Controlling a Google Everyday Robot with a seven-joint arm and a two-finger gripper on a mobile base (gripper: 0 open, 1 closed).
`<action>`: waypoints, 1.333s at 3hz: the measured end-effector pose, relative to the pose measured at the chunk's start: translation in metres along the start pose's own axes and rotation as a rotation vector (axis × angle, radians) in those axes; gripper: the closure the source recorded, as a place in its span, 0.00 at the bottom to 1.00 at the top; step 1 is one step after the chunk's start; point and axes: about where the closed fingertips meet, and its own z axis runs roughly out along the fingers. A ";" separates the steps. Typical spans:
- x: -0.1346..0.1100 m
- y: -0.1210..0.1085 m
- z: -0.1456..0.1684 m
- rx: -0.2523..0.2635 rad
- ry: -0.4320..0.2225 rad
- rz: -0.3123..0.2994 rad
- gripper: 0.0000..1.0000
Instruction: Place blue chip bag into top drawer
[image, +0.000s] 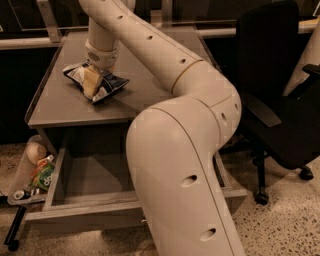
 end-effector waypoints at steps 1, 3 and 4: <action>0.000 0.000 0.000 0.000 0.000 0.000 0.65; -0.001 0.000 -0.003 0.000 0.000 0.000 1.00; 0.012 0.012 -0.021 0.010 0.008 0.018 1.00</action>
Offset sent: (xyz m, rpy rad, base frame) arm 0.0000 0.0000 0.0000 0.0000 0.0000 0.0000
